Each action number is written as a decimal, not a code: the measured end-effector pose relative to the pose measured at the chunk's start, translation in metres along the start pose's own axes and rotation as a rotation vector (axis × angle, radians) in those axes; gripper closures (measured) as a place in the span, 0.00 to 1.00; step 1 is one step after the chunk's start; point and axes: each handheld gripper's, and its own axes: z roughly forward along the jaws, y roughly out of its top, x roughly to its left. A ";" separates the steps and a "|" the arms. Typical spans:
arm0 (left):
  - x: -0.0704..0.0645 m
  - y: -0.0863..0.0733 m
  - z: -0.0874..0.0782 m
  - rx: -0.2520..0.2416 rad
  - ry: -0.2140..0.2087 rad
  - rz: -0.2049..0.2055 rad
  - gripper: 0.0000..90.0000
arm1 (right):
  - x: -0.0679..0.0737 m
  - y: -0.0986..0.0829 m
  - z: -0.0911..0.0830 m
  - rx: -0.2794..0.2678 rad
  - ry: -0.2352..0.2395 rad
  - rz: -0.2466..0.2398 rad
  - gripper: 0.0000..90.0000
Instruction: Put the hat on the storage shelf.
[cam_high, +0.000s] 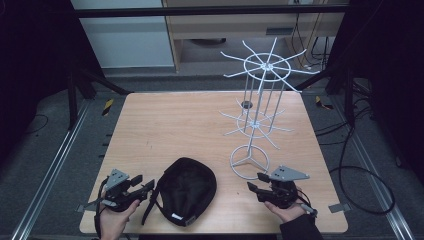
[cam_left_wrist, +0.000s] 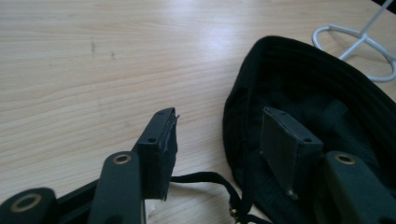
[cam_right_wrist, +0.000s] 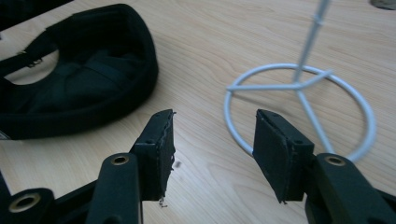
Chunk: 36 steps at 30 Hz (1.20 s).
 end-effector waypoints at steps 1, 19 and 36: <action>-0.001 0.000 0.002 0.005 0.002 0.008 0.50 | 0.000 0.000 0.000 0.000 0.000 0.000 0.54; -0.006 0.000 0.040 0.137 -0.032 0.063 0.71 | 0.043 0.029 0.072 0.048 0.106 0.006 0.61; 0.000 0.006 0.050 0.150 -0.036 0.060 0.92 | 0.053 0.030 0.118 0.152 0.088 -0.013 0.81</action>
